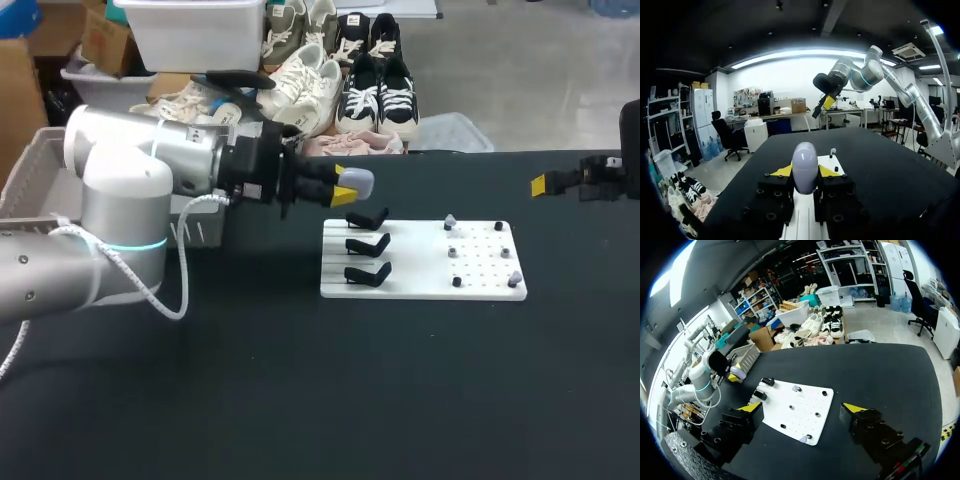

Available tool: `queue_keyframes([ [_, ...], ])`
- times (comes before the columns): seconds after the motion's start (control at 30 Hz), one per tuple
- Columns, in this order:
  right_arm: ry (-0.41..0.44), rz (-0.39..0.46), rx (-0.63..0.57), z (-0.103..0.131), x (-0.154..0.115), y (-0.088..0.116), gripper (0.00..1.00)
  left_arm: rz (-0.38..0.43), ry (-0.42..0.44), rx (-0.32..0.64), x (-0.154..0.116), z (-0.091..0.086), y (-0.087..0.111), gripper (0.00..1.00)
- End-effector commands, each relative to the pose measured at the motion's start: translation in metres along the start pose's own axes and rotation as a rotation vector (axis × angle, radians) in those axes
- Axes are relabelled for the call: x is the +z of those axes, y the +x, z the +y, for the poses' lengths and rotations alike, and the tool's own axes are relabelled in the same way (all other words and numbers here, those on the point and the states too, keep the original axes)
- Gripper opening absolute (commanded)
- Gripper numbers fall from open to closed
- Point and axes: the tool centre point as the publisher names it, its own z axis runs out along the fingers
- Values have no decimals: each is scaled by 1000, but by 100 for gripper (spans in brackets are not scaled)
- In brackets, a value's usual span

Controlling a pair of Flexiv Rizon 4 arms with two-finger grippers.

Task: Pick up each earbud case from the left stands, insert the matching earbuds, close the lid, and place the case in the box.

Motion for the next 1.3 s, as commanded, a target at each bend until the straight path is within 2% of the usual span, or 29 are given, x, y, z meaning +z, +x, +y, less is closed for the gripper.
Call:
queue_keyframes([
  [0.03, 0, 0, 0, 0, 0, 0, 100, -21, -157, 0, -3, -44, -9, 0],
  [0.47, 0, 0, 0, 0, 0, 0, 100, -62, -152, -19, -5, -65, -30, 0],
  [1.3, 0, 0, 0, 0, 0, 0, 100, -62, -152, -19, -5, -65, -30, 0],
])
